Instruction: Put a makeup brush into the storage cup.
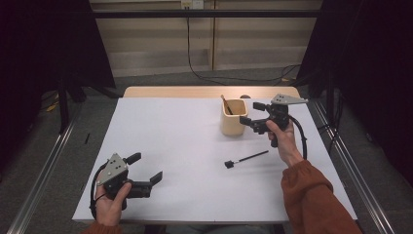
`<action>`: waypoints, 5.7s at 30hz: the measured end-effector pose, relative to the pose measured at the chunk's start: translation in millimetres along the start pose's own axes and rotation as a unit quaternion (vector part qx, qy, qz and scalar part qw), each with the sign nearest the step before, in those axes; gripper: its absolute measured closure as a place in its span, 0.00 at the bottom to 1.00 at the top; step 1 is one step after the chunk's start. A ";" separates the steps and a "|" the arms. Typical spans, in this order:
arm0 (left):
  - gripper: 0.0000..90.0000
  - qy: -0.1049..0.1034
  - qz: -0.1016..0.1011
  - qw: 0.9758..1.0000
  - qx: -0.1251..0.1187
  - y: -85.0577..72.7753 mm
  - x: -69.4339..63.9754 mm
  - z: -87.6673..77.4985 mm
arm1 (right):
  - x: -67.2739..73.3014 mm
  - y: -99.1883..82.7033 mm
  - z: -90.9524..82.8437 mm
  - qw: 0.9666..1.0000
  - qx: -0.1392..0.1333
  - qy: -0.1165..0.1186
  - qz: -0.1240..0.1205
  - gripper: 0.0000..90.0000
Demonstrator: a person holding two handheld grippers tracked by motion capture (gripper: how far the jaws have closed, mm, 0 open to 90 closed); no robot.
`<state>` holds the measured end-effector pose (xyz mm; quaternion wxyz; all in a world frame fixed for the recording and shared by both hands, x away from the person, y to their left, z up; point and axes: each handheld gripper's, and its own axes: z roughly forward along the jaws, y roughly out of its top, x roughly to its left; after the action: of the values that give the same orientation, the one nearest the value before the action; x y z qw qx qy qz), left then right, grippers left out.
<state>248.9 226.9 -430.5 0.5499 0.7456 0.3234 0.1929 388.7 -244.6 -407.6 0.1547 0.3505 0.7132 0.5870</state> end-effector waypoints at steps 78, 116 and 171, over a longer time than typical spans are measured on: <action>0.01 0.017 -0.008 1.000 -0.009 -4.3 3.0 -16.3 | 66.6 -72.0 -119.6 0.999 0.031 -0.024 -0.008 0.03; 0.01 0.007 0.008 1.000 -0.003 -2.7 -0.5 -13.2 | 43.0 -22.9 -38.2 0.986 0.141 0.058 -0.068 0.05; 0.02 0.008 0.003 1.000 -0.002 -3.3 1.8 -11.8 | 44.8 -36.1 51.1 0.827 0.495 0.150 -0.220 0.72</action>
<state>241.7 236.9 -430.0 0.5485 0.7438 0.3246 0.2012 377.9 -179.1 -446.6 -0.0237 0.1215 0.9808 0.1508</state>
